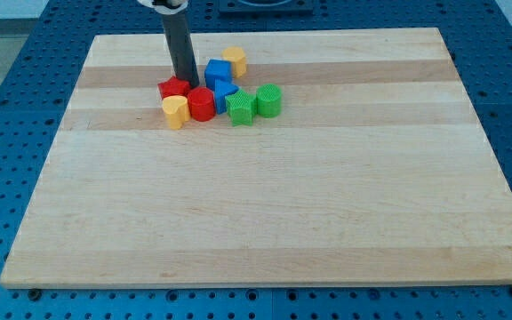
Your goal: Slightly move the red circle towards down
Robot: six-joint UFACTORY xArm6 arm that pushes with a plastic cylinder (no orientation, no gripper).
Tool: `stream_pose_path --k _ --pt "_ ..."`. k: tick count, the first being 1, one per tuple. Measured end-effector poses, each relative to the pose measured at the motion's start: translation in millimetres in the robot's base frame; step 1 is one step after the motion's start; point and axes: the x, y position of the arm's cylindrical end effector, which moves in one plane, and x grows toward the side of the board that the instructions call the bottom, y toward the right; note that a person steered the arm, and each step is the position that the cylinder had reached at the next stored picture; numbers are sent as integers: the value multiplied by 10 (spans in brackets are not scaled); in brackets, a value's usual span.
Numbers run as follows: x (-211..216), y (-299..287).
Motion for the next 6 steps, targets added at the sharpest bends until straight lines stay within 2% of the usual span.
stream_pose_path --k 2,4,5,6 --pt "122 105" --pt "486 150" --pt "484 191" --pt "43 141"
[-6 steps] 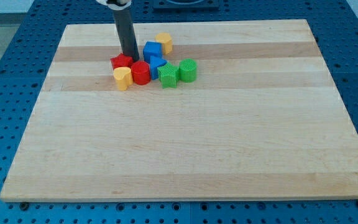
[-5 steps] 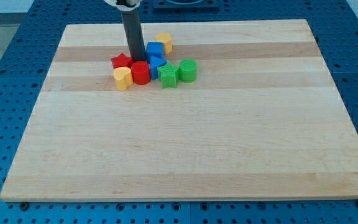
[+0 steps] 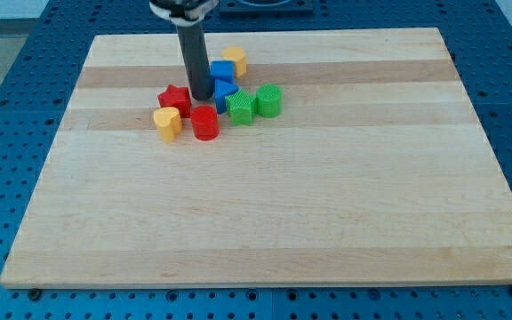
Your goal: Slightly move the red circle towards down
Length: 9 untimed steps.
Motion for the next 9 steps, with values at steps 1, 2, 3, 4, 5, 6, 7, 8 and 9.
stream_pose_path --k 1,2,3,4,5,6,7,8,9 --pt "-467 -89" --pt "-839 -169" --pt "-961 45" --pt "-803 123" --pt "-739 328" --pt "-922 427" --pt "-1052 625" --pt "-921 751" --pt "-709 749"
